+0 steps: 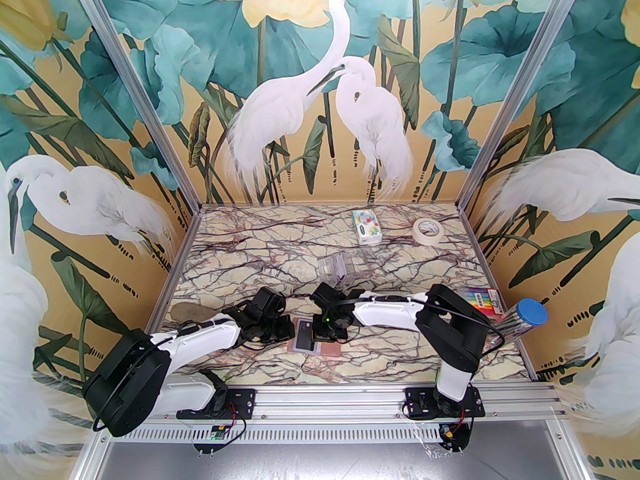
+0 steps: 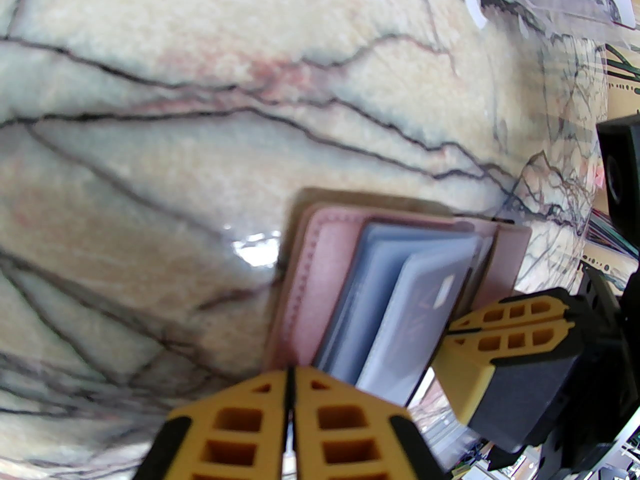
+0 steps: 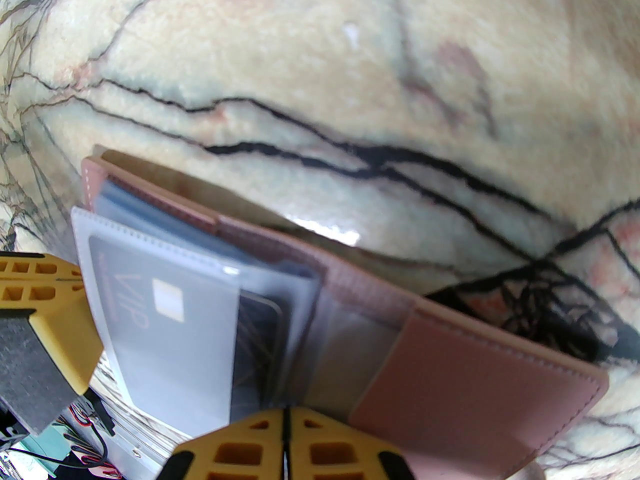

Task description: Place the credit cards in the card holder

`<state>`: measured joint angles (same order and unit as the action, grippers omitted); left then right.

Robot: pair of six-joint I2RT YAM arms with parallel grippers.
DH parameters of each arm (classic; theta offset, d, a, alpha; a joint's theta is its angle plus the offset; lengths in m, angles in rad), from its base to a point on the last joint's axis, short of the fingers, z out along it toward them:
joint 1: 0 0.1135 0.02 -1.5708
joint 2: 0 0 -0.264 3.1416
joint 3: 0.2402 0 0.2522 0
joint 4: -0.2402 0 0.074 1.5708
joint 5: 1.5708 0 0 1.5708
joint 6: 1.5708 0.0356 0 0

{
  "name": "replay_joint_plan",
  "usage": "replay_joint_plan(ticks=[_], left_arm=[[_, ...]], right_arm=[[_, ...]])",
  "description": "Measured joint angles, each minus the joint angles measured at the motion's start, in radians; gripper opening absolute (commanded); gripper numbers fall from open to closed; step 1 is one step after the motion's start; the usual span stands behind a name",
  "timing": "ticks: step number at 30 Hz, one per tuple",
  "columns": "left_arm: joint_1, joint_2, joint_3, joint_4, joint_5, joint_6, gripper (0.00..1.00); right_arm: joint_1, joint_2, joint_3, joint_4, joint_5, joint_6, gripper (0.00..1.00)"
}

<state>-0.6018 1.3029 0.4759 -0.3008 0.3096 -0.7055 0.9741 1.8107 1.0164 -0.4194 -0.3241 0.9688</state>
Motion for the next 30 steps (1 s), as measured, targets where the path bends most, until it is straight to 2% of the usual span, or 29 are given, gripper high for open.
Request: replay_joint_plan(ticks=[30], left_arm=[[0.000, 0.000, 0.000, 0.000, 0.000, 0.000, 0.09]], right_arm=[[0.002, 0.001, 0.000, 0.020, -0.005, 0.000, 0.09]])
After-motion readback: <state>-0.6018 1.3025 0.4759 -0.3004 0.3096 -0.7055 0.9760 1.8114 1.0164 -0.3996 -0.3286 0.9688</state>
